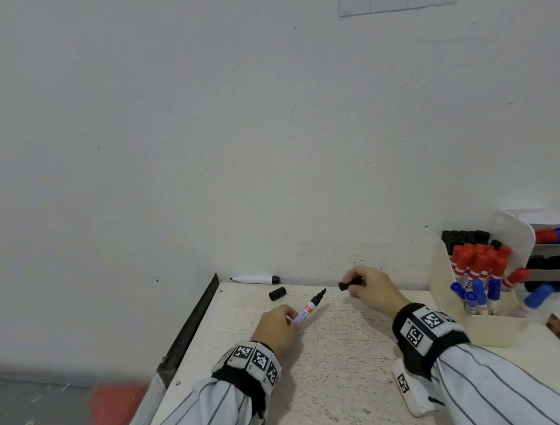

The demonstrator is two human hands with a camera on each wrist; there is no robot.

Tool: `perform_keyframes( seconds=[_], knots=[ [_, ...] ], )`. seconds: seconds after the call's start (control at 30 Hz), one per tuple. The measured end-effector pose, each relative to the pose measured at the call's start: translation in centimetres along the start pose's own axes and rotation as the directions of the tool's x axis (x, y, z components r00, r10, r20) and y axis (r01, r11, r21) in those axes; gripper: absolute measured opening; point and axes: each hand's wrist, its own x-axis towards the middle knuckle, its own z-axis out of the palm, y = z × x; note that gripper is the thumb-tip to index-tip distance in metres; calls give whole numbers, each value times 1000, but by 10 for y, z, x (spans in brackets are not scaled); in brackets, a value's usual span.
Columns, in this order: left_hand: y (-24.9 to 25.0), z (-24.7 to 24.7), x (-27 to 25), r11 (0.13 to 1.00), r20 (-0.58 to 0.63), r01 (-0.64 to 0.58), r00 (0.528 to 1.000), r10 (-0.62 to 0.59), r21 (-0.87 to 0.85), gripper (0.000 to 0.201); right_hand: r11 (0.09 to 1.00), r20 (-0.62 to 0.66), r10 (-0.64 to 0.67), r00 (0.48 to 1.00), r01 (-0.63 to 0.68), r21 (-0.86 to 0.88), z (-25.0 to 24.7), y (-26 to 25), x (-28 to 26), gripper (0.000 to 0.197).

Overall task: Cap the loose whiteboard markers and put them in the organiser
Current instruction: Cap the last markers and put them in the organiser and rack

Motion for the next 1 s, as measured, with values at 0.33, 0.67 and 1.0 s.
perform_keyframes(
  seconds=[0.33,0.67,1.0],
  knots=[
    [11,8,-14,990,-2,-140,990,140,2,18,994,154,-76,985,63,89,-6,-3,-28,23],
    [35,16,-34,937,-91,-314,948,303,-152,14,993,55,-106,993,109,-51,-17,-4,-56,46],
    [56,9,-47,931,126,-317,931,342,-179,24,988,112,-110,988,97,121,-31,1,-74,34]
  ],
)
